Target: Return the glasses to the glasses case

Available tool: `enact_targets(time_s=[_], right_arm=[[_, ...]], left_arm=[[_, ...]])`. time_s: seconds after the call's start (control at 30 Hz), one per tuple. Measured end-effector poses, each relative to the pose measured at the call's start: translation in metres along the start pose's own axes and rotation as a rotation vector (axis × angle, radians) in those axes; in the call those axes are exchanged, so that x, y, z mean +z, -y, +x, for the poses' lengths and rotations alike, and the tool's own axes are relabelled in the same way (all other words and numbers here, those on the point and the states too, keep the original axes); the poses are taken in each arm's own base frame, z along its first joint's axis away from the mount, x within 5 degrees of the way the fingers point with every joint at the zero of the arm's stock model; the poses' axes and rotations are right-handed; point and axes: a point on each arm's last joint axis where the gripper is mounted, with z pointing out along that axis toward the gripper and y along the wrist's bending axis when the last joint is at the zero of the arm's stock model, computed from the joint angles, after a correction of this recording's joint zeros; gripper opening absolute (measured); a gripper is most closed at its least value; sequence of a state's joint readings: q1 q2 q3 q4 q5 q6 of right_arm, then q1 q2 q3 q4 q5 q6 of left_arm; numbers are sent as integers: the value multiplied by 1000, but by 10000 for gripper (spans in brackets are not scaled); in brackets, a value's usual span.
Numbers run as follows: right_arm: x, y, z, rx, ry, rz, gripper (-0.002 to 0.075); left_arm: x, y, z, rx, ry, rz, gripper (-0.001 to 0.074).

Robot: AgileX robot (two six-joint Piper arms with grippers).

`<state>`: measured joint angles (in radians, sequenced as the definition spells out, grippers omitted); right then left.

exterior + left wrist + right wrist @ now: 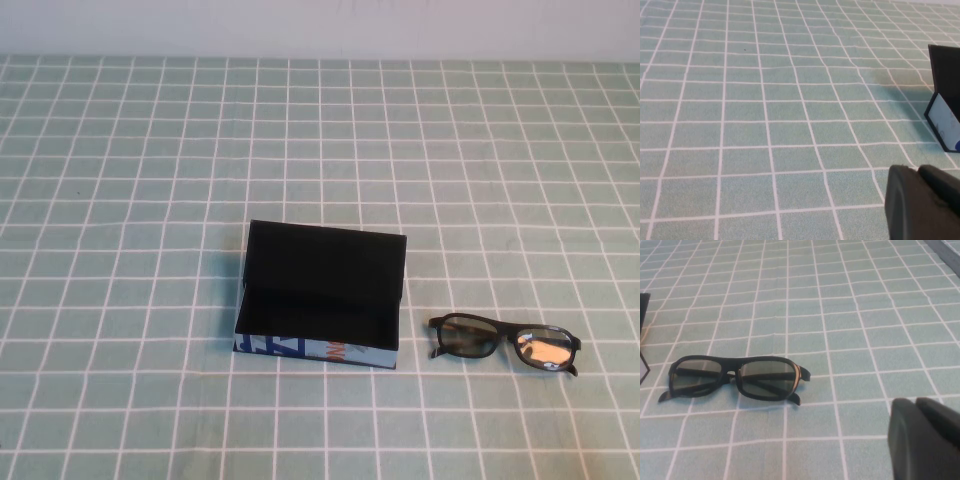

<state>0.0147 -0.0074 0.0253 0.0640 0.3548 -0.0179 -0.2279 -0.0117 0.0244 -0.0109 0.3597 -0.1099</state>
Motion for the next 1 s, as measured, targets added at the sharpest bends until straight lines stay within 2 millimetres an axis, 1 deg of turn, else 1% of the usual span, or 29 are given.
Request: enact_targets(time_s=[0.5,0.73,1.0], right_arm=[[0,0,0,0,2,0,-11],[0,0,-7,0,77,1,-11],[0,0,-7,0,86,2,-11]], left_arm=[[0,0,0,0,0,0,1],[0,0,0,5,0,0,1],[0,0,0,8,0,0,1]])
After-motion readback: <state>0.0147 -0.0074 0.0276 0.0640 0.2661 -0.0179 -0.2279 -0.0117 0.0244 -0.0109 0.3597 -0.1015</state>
